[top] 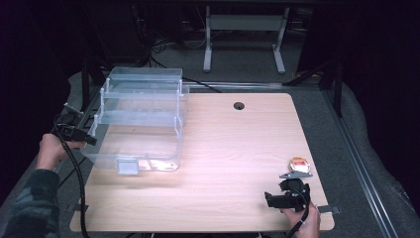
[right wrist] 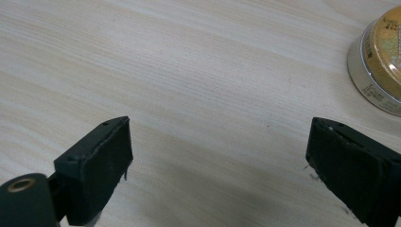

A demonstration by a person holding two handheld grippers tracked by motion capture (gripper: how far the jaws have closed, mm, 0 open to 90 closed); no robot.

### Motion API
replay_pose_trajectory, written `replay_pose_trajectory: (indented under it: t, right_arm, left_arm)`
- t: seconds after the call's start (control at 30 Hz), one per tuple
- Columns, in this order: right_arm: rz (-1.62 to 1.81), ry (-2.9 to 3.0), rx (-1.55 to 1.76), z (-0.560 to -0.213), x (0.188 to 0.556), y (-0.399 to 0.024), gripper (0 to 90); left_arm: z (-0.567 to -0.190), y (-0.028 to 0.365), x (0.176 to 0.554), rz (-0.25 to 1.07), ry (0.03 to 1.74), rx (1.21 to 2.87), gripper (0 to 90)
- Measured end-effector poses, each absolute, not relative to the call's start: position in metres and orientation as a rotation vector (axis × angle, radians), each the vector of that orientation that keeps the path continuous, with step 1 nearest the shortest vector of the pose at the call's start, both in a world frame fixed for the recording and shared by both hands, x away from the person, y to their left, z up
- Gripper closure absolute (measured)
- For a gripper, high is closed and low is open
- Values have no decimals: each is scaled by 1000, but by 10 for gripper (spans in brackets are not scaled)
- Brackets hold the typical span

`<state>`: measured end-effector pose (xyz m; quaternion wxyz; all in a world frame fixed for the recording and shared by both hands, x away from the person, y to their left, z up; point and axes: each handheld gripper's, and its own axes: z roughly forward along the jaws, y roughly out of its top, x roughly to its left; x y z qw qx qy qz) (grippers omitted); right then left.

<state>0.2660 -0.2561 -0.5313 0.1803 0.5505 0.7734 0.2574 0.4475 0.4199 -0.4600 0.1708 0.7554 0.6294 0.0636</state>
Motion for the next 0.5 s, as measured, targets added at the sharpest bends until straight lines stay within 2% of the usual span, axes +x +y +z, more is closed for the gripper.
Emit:
replay_pose_trajectory:
  t: [0.17,0.5]
  right_arm:
    - [725,2186,1554,-532,266,-256,72]
    - [709,2189,1562,-533,267,-256,75]
  left_arm:
    - [-461,420,447,226,1803,2167,815]
    - [-460,418,447,211,1752,2216,818]
